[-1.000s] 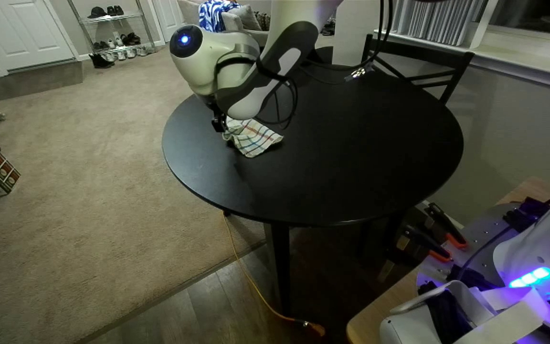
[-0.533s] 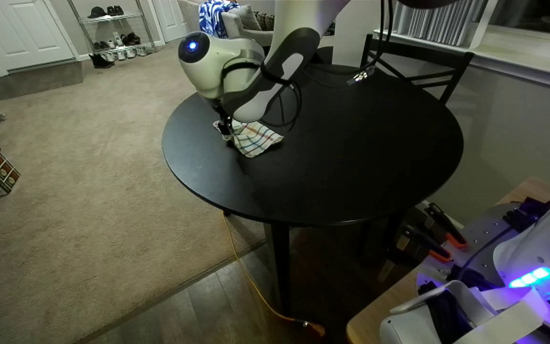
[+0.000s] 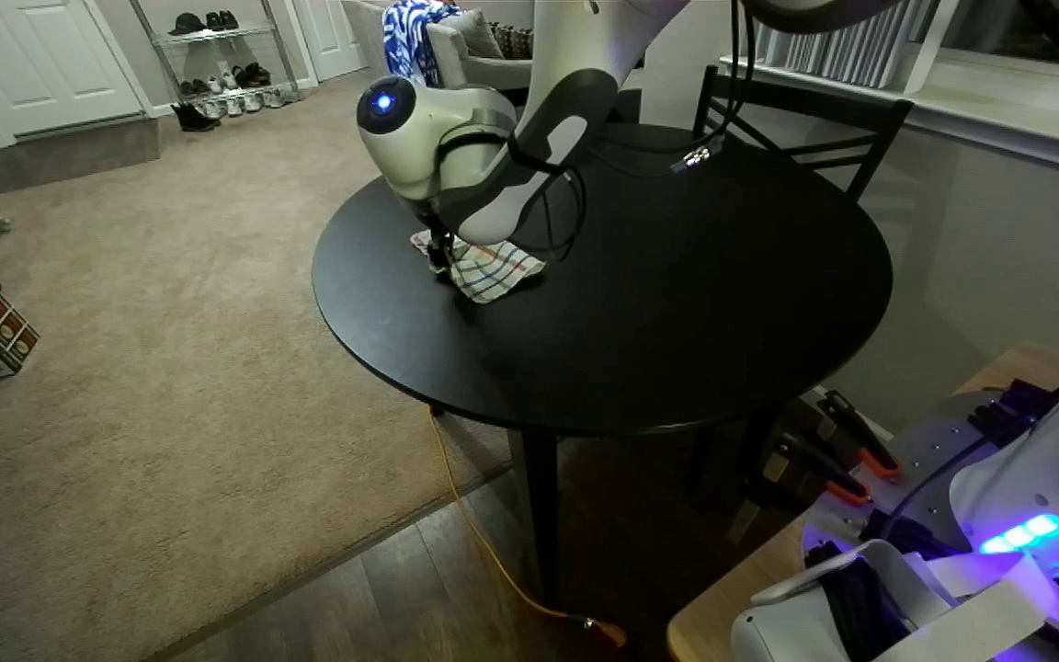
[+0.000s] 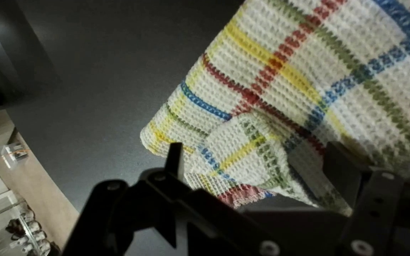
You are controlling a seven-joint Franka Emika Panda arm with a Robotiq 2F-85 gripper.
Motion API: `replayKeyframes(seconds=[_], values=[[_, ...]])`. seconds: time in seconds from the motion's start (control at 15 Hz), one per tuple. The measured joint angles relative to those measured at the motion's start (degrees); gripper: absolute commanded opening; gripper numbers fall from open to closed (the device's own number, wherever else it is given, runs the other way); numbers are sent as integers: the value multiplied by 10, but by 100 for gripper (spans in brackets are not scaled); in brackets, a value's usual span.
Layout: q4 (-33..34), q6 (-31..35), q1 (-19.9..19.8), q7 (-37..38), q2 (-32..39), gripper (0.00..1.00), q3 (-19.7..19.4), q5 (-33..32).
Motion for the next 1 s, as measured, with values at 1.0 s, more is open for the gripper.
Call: replayKeyframes(seconds=[1.0], values=[[16, 34, 0, 0, 3, 100, -5, -1]])
